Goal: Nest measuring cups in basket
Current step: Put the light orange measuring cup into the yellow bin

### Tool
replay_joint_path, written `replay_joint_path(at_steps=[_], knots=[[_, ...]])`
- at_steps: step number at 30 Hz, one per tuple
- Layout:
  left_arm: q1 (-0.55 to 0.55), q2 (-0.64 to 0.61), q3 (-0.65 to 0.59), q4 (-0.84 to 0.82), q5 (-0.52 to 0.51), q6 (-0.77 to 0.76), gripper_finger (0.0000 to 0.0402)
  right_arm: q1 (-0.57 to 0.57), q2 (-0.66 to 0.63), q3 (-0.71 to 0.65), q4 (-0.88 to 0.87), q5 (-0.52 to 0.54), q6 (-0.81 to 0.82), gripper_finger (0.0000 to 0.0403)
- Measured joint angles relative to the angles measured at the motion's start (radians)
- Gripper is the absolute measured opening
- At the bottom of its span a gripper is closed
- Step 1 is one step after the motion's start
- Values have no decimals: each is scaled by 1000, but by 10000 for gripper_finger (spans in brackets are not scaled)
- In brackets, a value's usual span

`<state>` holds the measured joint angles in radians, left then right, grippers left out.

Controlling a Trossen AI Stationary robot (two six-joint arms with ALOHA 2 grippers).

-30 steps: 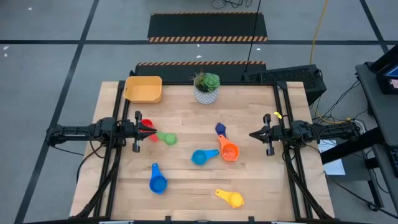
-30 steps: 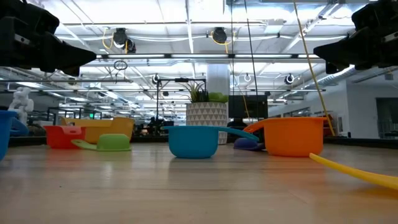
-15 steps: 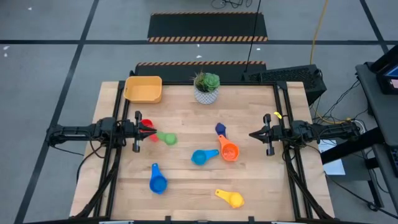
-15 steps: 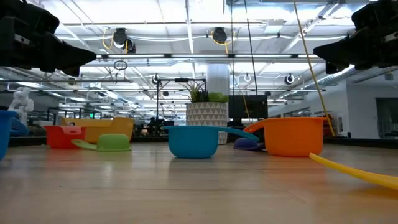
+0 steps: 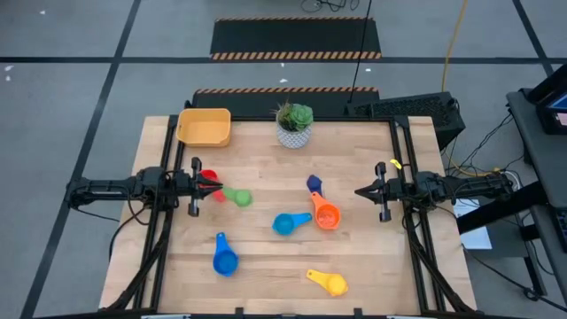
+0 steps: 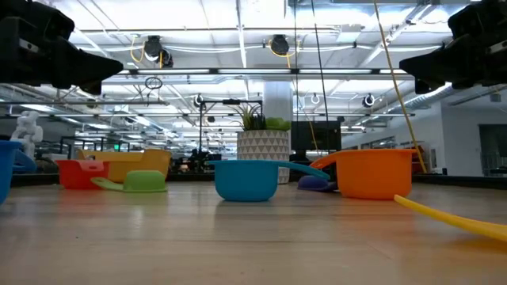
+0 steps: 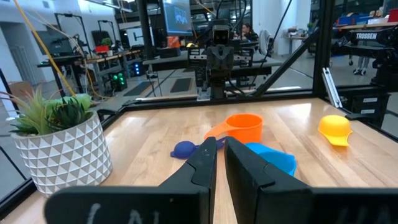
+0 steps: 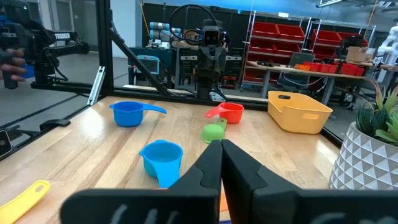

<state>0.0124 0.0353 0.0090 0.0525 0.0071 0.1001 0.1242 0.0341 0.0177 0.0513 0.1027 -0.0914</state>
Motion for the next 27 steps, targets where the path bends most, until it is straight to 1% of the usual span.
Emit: replay_joint_path(at_steps=[7,15,19,21,23,27], knots=[[0,0,0,2,0,0,37,0,0,0,22,0,0,0],[0,0,0,2,0,0,37,0,0,0,105,1,14,0],[0,0,0,2,1,0,37,0,-1,2,240,30,20,0],[0,0,0,3,1,0,37,0,0,22,281,27,22,0],[0,0,0,5,1,0,37,0,10,51,267,26,23,0],[0,0,0,13,0,1,37,2,69,166,272,25,49,0]])
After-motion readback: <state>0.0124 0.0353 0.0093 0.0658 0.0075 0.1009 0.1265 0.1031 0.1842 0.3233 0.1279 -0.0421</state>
